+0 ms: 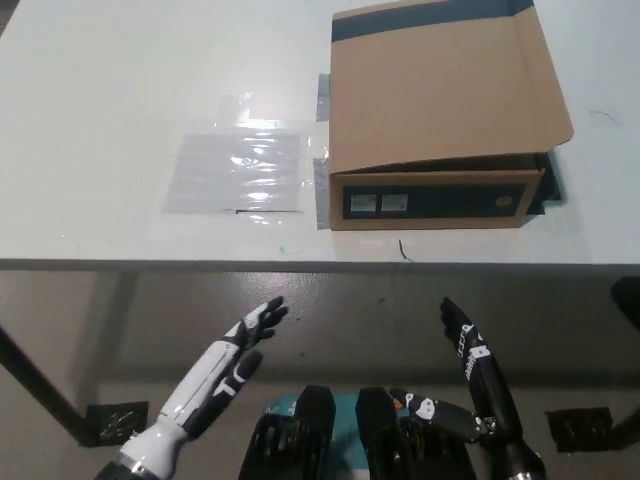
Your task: A small storge box is placed at the center of the table and the robot uses its left hand to push the lid and close it
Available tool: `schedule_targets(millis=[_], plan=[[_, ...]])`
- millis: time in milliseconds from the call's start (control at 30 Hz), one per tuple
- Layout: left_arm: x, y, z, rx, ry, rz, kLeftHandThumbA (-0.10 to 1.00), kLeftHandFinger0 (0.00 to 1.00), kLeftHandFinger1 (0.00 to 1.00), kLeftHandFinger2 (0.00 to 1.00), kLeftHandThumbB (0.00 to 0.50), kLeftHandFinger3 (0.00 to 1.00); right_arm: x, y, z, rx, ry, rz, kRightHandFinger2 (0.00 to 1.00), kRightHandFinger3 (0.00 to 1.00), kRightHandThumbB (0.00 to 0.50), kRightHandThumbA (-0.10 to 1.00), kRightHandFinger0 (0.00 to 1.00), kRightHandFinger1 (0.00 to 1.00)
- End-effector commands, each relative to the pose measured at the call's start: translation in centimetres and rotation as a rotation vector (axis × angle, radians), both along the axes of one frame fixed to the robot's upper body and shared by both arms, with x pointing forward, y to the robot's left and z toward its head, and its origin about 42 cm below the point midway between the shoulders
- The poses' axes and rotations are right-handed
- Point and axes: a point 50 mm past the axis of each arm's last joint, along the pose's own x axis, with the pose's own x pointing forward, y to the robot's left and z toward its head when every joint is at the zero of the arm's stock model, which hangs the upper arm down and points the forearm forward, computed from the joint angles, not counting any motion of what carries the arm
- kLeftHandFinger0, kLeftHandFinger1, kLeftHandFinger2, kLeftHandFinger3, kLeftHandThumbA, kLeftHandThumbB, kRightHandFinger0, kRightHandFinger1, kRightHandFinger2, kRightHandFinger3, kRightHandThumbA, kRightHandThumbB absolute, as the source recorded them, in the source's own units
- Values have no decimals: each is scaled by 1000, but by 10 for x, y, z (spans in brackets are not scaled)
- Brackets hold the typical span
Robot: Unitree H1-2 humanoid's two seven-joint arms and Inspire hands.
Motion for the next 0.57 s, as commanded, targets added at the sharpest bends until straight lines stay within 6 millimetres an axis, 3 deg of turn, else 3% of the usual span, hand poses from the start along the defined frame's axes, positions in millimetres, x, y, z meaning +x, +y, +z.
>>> schedule_targets(millis=[0,67,200,533], plan=[[8,16,2,66,-142,60,1000,1000,1000,1000,416,1000,10,7,13,12,-78,32,1000,1000,396,1000,1000,1000],[8,24,-6,78,-130,82,1000,1000,1000,1000,425,1000,10,7,13,12,-80,33,1000,1000,402,1000,1000,1000],[8,33,-18,99,-119,118,1000,1000,1000,1000,391,1000,9,4,14,1,-85,30,1000,1000,384,1000,1000,1000],[11,40,-20,124,-120,143,1000,1000,1000,1000,346,1000,7,6,13,10,-80,34,1000,1000,385,1000,1000,1000]])
